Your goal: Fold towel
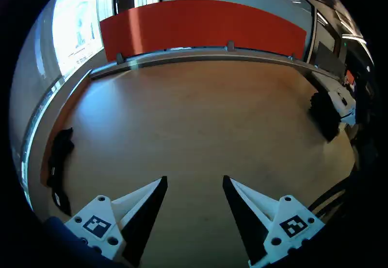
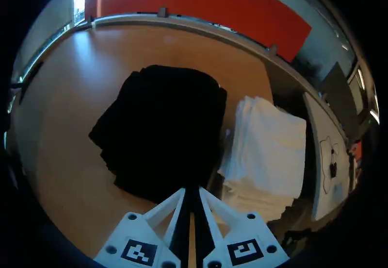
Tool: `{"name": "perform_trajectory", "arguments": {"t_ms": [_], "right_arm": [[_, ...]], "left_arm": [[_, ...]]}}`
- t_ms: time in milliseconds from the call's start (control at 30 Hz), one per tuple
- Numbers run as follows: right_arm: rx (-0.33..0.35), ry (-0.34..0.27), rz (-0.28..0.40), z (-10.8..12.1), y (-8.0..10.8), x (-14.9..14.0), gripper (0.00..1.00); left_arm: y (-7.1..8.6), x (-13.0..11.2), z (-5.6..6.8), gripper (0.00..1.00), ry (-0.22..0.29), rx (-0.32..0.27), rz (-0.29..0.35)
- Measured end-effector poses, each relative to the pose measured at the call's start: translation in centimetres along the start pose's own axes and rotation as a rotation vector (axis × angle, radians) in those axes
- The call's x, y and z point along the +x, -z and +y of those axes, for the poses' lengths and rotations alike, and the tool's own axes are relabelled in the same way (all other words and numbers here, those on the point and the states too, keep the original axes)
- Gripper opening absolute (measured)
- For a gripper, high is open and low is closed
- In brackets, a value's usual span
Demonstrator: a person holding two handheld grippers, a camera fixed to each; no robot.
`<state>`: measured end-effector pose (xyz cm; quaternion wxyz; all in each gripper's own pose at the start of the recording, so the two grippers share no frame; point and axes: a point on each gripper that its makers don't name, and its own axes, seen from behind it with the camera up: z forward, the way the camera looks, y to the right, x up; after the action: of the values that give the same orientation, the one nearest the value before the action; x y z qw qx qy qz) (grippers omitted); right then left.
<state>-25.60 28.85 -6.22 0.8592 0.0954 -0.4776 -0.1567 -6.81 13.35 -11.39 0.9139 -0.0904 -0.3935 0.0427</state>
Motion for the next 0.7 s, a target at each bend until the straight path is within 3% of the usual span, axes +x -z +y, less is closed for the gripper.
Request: {"name": "perform_trajectory", "arguments": {"t_ms": [200, 567, 700], "right_arm": [[0.001, -0.035, -0.008, -0.05, -0.77, -0.53, 0.03], [-0.008, -0.04, 0.007, -0.11, -0.7, -0.3, 0.04], [-0.021, -0.046, 0.021, -0.06, -0.44, -0.11, 0.08]], "left_arm": [[0.14, 0.15, -0.14, 0.84, 0.0, 0.004, 0.001], [-0.13, 0.34, 0.0, 0.84, -0.001, 0.003, -0.002], [-0.2, 0.45, 0.01, 0.84, -0.003, 0.003, -0.001]]}}
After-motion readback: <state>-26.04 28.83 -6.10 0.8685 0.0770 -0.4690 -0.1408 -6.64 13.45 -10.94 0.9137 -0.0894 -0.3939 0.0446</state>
